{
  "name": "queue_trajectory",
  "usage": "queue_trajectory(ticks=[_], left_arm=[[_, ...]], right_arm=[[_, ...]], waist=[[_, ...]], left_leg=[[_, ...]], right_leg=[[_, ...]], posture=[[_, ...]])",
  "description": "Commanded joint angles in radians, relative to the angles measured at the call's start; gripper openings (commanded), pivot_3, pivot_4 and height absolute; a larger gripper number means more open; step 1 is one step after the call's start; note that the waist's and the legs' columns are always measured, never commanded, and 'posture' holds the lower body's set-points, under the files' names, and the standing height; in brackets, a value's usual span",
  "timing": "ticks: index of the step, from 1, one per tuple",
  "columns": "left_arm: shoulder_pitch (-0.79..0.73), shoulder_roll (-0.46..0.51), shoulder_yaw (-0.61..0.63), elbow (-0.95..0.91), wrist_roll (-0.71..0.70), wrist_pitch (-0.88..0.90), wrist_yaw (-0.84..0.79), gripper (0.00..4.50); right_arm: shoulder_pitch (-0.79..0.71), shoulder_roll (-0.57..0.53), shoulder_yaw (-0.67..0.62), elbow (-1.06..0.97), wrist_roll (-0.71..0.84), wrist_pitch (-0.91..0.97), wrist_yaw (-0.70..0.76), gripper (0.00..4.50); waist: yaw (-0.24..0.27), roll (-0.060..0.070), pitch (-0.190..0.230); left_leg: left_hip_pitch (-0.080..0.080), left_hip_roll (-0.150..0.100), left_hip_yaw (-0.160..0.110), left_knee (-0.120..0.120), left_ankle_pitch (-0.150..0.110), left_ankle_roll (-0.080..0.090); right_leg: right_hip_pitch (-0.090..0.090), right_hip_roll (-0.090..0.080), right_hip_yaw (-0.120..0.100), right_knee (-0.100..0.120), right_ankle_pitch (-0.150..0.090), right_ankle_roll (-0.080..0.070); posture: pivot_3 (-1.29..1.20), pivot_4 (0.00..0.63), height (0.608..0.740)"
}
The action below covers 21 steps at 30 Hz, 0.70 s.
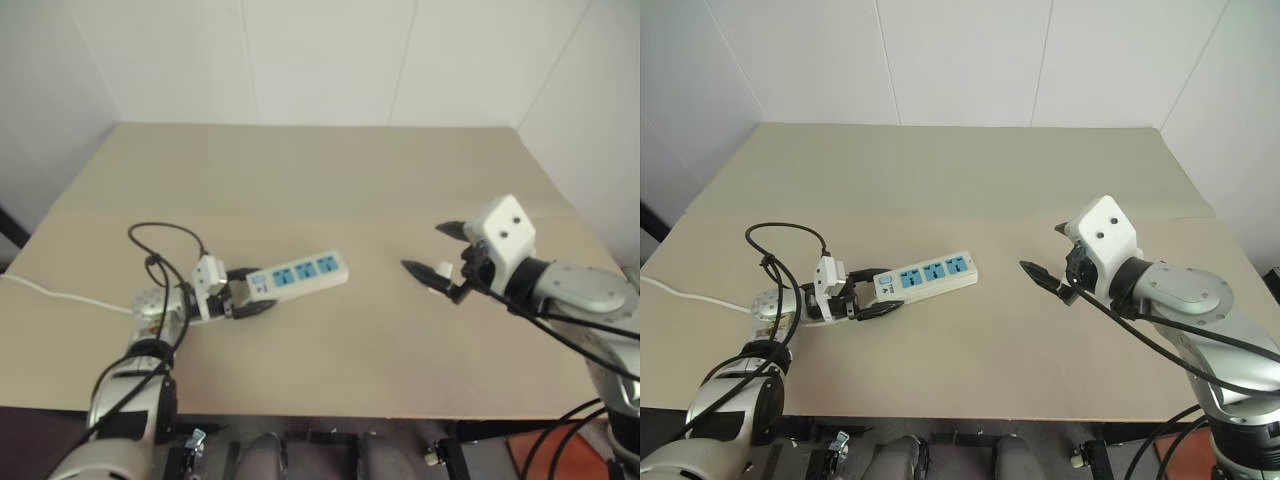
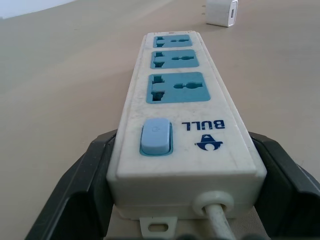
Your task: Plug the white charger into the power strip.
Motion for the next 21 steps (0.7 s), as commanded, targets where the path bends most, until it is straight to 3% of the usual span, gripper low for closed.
queue_trajectory(ticks=[1,5,11,16,21], left_arm=[[0.009,0.002,-0.021,-0.012,0.010,0.000,-0.037,3.31],[-0.007,0.013,-0.051,-0.049,0.005,0.064,-0.148,3.31],[-0.022,0.051,-0.144,-0.107,0.008,0.084,-0.167,3.31],[-0.029,0.062,-0.182,-0.120,-0.008,0.084,-0.167,3.31],[-0.026,0.074,-0.197,-0.117,-0.014,0.084,-0.167,3.31]], right_arm=[[-0.008,-0.030,-0.014,-0.017,-0.007,-0.015,0.024,4.50],[-0.012,-0.160,0.004,0.052,-0.056,-0.114,0.170,4.50],[-0.119,-0.310,0.092,0.343,-0.179,-0.434,0.440,4.50],[-0.277,-0.335,0.273,0.685,-0.434,-1.030,0.640,4.50],[-0.515,-0.289,0.447,0.960,-0.537,-1.486,0.899,4.50]], waist=[[0.000,0.000,0.000],[0.000,0.000,0.000],[-0.003,0.000,0.000],[-0.007,0.000,0.000],[-0.018,0.001,0.001]], left_leg=[[0.000,0.000,0.000,0.000,0.000,0.000],[-0.001,0.000,0.000,0.000,0.000,0.000],[0.000,0.000,0.000,0.000,0.000,0.000],[-0.001,0.000,0.001,0.000,0.000,0.000],[-0.001,0.000,0.002,0.000,0.000,0.000]], right_leg=[[0.000,0.000,0.000,0.000,0.000,0.000],[0.000,0.000,0.000,-0.001,0.000,0.000],[0.000,0.000,0.000,-0.002,0.000,0.000],[0.000,0.000,0.000,-0.002,0.000,0.000],[-0.001,0.000,0.000,-0.002,0.000,0.000]], posture=[[0.00,0.150,0.740],[0.00,0.150,0.740],[0.00,0.150,0.740],[0.00,0.150,0.740],[0.00,0.150,0.740]])
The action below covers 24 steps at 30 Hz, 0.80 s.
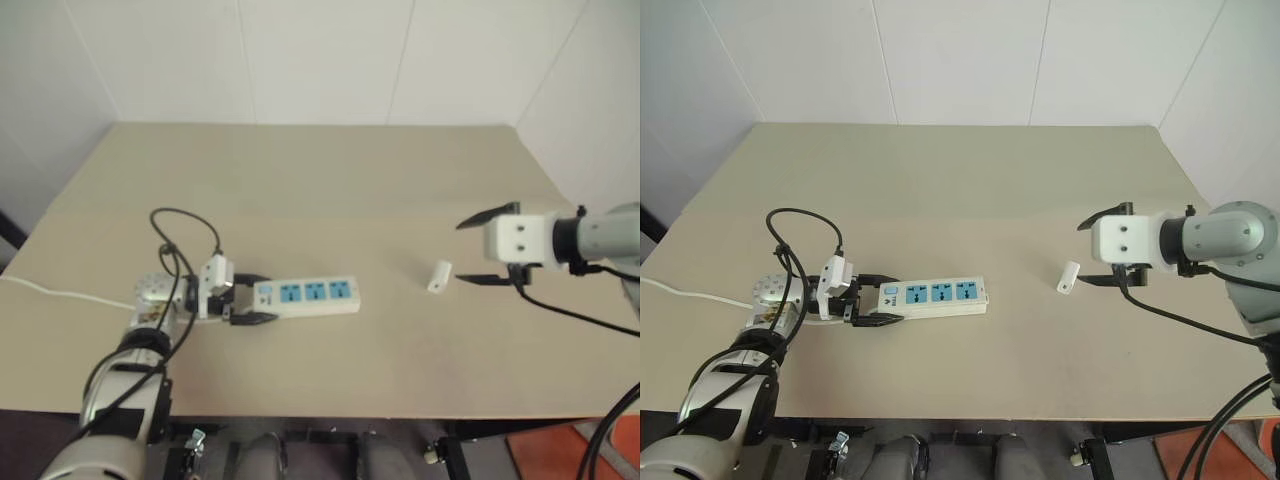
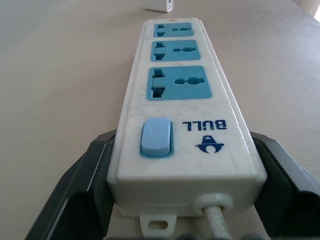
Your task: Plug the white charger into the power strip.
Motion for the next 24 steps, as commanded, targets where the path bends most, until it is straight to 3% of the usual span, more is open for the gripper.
queue_trajectory(ticks=[1,5,10,17,24], left_arm=[[0.002,0.017,-0.026,-0.021,0.001,0.006,-0.013,3.31],[0.017,0.012,-0.013,-0.037,-0.010,-0.002,-0.013,3.31],[0.030,0.010,-0.004,-0.058,-0.013,0.005,-0.013,3.31],[0.055,0.015,0.005,-0.081,-0.008,0.010,-0.012,3.31],[0.077,0.011,0.010,-0.105,-0.005,0.018,0.002,3.31]], right_arm=[[-0.175,0.032,0.107,0.166,-0.065,-0.344,0.201,4.50],[-0.367,0.123,0.238,0.377,-0.124,-0.623,0.309,4.50],[-0.485,0.199,0.374,0.553,-0.187,-0.872,0.301,4.50],[-0.580,0.277,0.461,0.725,-0.390,-1.033,0.164,4.50],[-0.648,0.352,0.483,0.825,-0.622,-1.040,-0.061,4.50]], waist=[[-0.008,0.000,0.000],[-0.015,0.000,0.000],[-0.012,0.000,0.000],[-0.014,0.002,0.001],[-0.014,0.002,0.001]], left_leg=[[0.000,0.000,0.000,0.000,0.000,0.000],[0.001,0.000,0.000,0.000,0.000,0.000],[0.001,0.000,0.000,0.000,0.000,0.000],[0.001,0.000,0.000,0.000,0.000,0.000],[0.002,0.000,0.001,0.000,0.000,0.000]], right_leg=[[0.000,0.000,0.000,0.000,0.000,0.000],[0.001,0.000,0.000,0.000,0.000,0.000],[-0.001,0.000,0.000,0.000,0.000,0.000],[-0.002,-0.001,0.000,0.002,0.000,0.000],[-0.002,-0.001,0.001,0.003,0.000,0.000]], posture=[[0.00,0.150,0.740],[0.00,0.150,0.740],[0.00,0.150,0.740],[0.00,0.150,0.740],[0.00,0.150,0.740]])
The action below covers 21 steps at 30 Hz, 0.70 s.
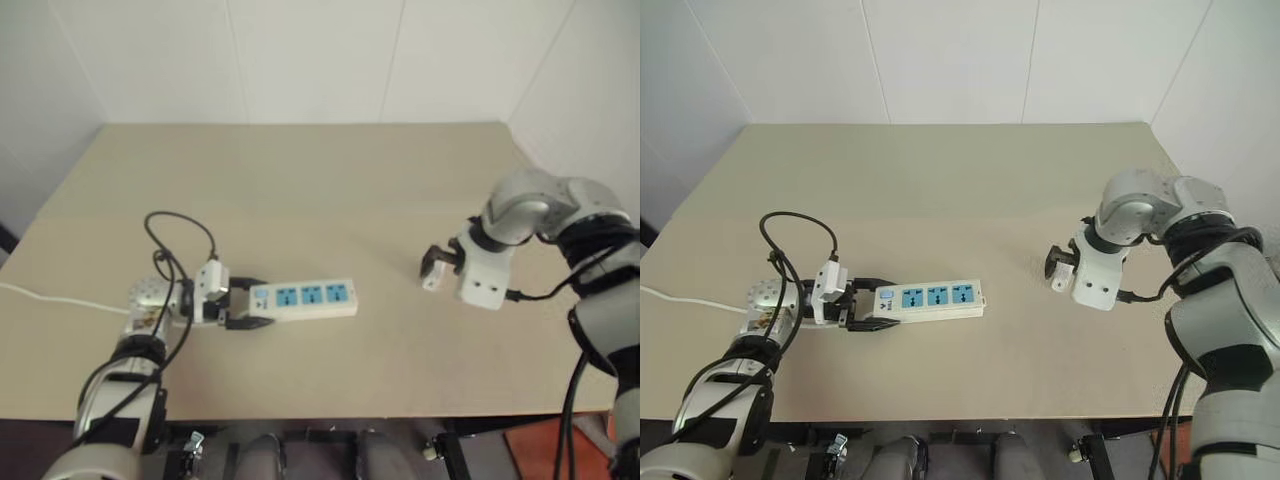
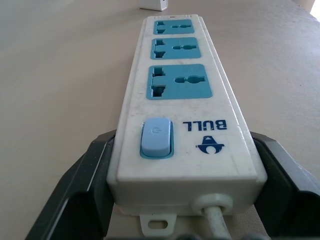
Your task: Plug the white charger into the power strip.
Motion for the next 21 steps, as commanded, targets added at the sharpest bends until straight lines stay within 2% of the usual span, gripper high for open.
queue_trajectory(ticks=[1,10,21], left_arm=[[0.020,0.000,-0.006,-0.031,0.005,0.011,0.001,3.31],[0.050,0.001,-0.004,-0.073,0.002,0.025,0.012,3.31],[0.064,0.007,0.006,-0.088,-0.005,0.029,0.026,3.31]], right_arm=[[-0.058,0.019,0.006,0.030,-0.108,-0.006,-0.113,4.50],[-0.102,0.066,0.084,0.093,-0.352,0.026,-0.381,4.50],[-0.116,0.105,0.164,0.147,-0.507,0.084,-0.607,4.50]], waist=[[0.000,0.000,0.000],[0.000,0.001,0.000],[-0.003,0.001,0.000]], left_leg=[[0.000,0.000,0.000,0.000,0.000,0.000],[0.000,0.000,0.000,0.000,0.000,0.000],[0.001,0.000,0.001,0.000,0.000,0.000]], right_leg=[[0.000,0.000,0.000,0.000,0.000,0.000],[-0.001,0.000,0.000,0.000,0.000,0.000],[-0.001,0.000,0.001,0.002,0.000,0.000]], posture=[[0.00,0.150,0.740],[0.00,0.150,0.740],[0.00,0.150,0.740]])
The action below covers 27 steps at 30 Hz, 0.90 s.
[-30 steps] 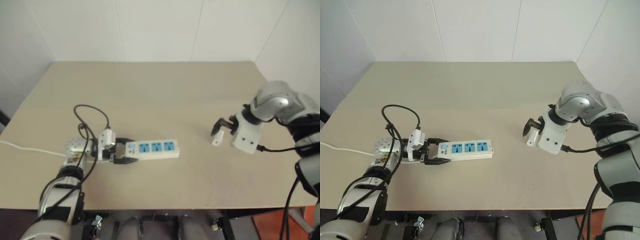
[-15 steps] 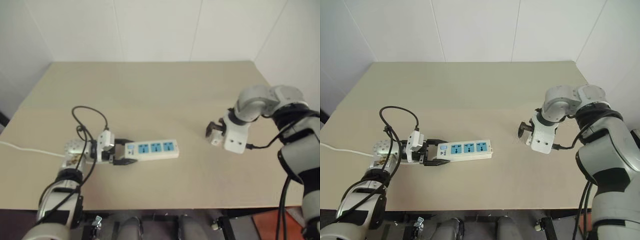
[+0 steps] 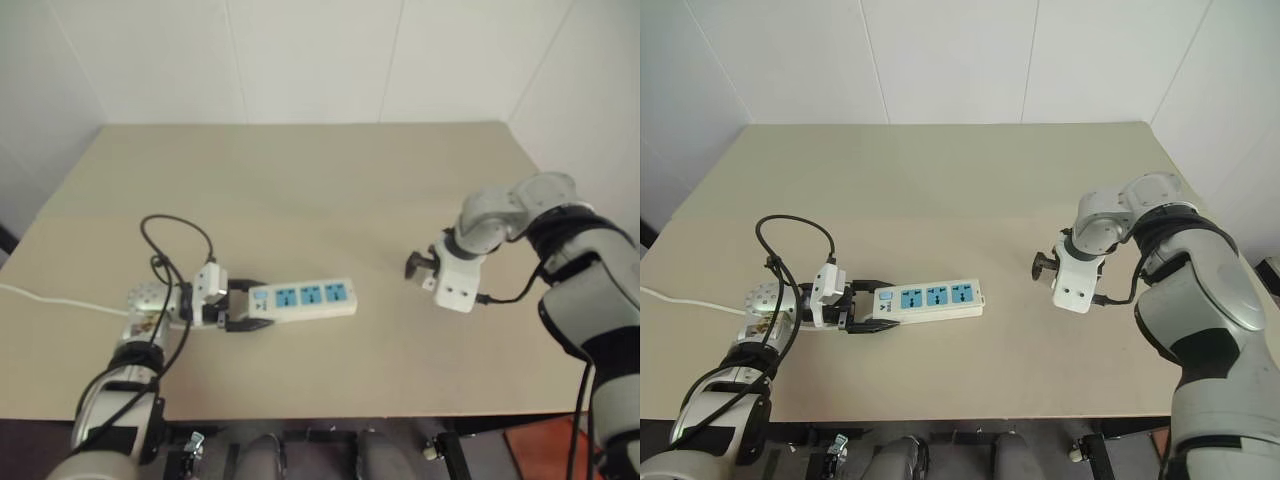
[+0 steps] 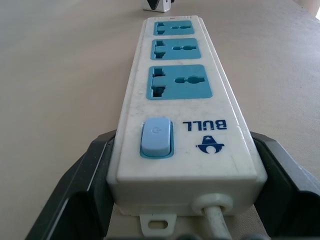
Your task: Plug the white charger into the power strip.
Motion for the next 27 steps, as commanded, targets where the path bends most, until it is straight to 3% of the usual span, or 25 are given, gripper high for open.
queue_trajectory(ticks=[1,14,17,25,27], left_arm=[[0.020,0.007,-0.005,-0.019,0.004,0.000,0.003,3.31],[0.042,0.010,-0.008,-0.040,0.003,0.002,0.016,3.31],[0.044,0.011,-0.009,-0.045,0.002,0.003,0.017,3.31],[0.045,0.013,-0.010,-0.047,0.001,0.003,0.023,3.31],[0.044,0.013,-0.011,-0.045,0.002,0.001,0.024,3.31]], right_arm=[[-0.040,0.000,0.023,0.016,-0.052,0.032,-0.081,4.50],[-0.063,0.019,0.102,0.063,-0.143,0.023,-0.246,4.50],[-0.066,0.023,0.113,0.069,-0.153,0.010,-0.267,3.93],[-0.063,0.028,0.132,0.080,-0.168,-0.009,-0.306,1.16],[-0.062,0.030,0.134,0.081,-0.169,-0.013,-0.314,1.12]], waist=[[0.000,0.000,0.000],[-0.003,0.000,0.000],[-0.003,0.000,0.000],[-0.012,0.000,0.000],[-0.014,0.000,0.000]], left_leg=[[0.000,0.000,0.000,0.000,0.000,0.000],[0.001,0.000,0.000,0.000,0.000,0.000],[0.002,0.000,0.000,0.000,0.000,0.000],[0.003,0.000,0.001,-0.001,0.000,0.000],[0.003,0.000,0.001,-0.001,0.000,0.000]], right_leg=[[0.000,0.000,0.000,0.000,0.000,0.000],[0.000,0.000,0.000,0.000,0.000,0.000],[0.001,0.000,0.001,0.000,0.000,0.000],[0.002,0.000,0.001,0.001,0.000,0.000],[0.002,0.000,0.001,0.001,0.000,0.000]], posture=[[0.00,0.150,0.740],[0.00,0.150,0.740],[0.00,0.150,0.740],[0.00,0.150,0.740],[0.00,0.150,0.740]])
